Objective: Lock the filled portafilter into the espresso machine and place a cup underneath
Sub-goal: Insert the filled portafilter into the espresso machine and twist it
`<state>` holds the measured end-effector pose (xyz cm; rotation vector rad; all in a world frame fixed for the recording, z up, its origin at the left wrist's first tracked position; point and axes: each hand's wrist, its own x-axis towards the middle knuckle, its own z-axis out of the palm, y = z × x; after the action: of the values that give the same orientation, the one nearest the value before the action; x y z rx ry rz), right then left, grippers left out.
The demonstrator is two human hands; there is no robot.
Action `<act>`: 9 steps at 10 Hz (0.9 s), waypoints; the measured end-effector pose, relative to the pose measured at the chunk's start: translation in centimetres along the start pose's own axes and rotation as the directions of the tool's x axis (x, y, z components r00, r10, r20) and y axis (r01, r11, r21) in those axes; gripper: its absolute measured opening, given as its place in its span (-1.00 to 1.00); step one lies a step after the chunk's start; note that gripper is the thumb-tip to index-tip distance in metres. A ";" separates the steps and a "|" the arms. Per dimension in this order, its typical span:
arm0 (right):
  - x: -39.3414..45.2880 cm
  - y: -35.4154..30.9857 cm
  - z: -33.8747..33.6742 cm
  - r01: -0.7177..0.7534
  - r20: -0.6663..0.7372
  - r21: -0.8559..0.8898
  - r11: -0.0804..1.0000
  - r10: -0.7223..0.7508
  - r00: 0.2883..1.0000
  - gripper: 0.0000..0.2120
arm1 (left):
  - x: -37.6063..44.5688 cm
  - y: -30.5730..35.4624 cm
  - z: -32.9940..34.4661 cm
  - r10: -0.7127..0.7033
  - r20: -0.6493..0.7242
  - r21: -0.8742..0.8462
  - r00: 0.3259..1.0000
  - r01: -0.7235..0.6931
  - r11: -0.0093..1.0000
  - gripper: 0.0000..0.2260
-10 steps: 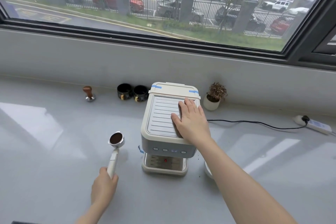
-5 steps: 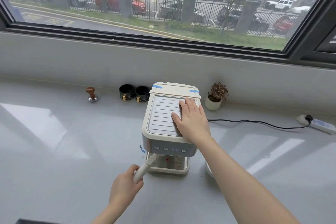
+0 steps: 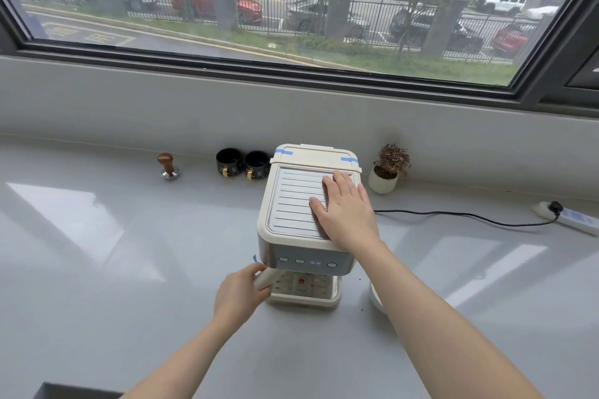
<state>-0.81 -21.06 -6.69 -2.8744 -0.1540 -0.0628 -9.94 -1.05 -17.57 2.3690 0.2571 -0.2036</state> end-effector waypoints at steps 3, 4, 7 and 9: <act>0.1 -0.1 0.0 -0.001 -0.003 0.000 1.000 0.001 1.000 -0.39 | 0.5 -0.3 -1.0 0.006 0.020 -0.036 1.000 -0.005 0.999 -0.77; 0.1 -0.1 0.0 0.003 -0.005 0.005 1.000 -0.003 1.000 -0.39 | 0.0 -0.9 -0.9 0.004 0.011 -0.080 1.000 -0.003 0.997 -0.77; 0.2 0.1 0.2 0.008 -0.007 0.006 1.000 -0.008 1.000 -0.39 | -0.4 -1.0 -0.6 -0.013 -0.005 -0.154 1.000 0.012 0.988 -0.71; 0.1 0.1 0.1 0.009 -0.001 0.008 1.000 -0.009 1.000 -0.39 | -0.4 -1.1 -0.6 -0.012 0.007 -0.160 1.000 0.013 0.987 -0.72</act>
<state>-0.74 -21.10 -6.84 -2.8655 -0.1665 -0.0656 -10.55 0.05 -17.77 2.2076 0.2759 -0.1884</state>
